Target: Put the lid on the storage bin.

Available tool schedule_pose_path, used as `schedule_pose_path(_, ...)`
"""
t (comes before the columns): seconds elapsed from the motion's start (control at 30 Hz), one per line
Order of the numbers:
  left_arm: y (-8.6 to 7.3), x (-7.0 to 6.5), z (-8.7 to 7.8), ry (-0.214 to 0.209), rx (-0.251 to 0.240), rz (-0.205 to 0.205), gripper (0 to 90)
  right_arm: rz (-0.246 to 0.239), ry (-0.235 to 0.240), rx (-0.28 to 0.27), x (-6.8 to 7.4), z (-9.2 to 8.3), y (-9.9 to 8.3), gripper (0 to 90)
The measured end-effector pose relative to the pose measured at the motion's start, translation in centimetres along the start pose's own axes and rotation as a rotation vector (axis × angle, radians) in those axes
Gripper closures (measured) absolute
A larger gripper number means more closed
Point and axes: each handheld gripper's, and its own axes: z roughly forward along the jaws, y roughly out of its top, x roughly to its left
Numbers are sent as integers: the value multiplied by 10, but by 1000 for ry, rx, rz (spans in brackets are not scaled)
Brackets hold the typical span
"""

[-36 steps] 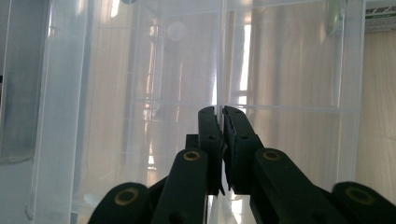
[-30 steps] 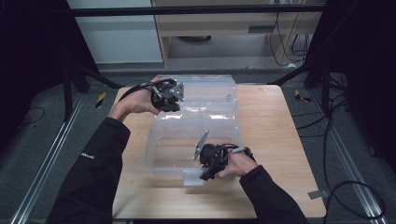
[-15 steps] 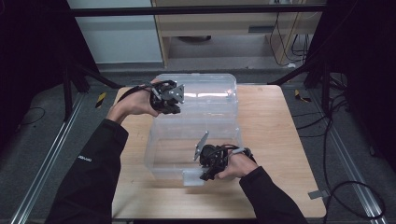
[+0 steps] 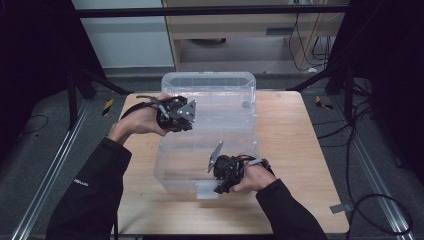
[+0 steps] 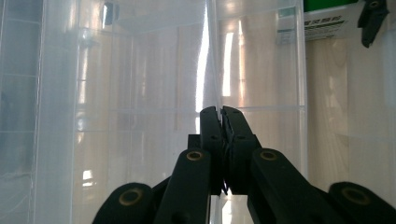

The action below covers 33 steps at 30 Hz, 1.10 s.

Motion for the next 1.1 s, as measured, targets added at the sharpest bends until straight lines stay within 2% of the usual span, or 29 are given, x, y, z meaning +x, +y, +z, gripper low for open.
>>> schedule_pose_path(0.13,1,-9,-3,0,9,6,876,-11,-4,11,1,2,1,617)
schedule_pose_path(0.2,1,-13,-4,5,12,9,875,-16,-4,38,4,7,3,600)
schedule_pose_path(0.37,-1,-20,-5,6,-2,15,875,-32,-8,31,5,7,2,600)
schedule_pose_path(0.5,-1,-23,-5,7,-11,15,876,-18,-4,22,4,7,1,604)
schedule_pose_path(0.77,-2,-32,-6,0,-22,17,877,-25,-12,23,6,7,1,606)
schedule_pose_path(1.1,-5,-49,-6,-15,-32,18,875,-17,-15,4,7,6,-1,597)
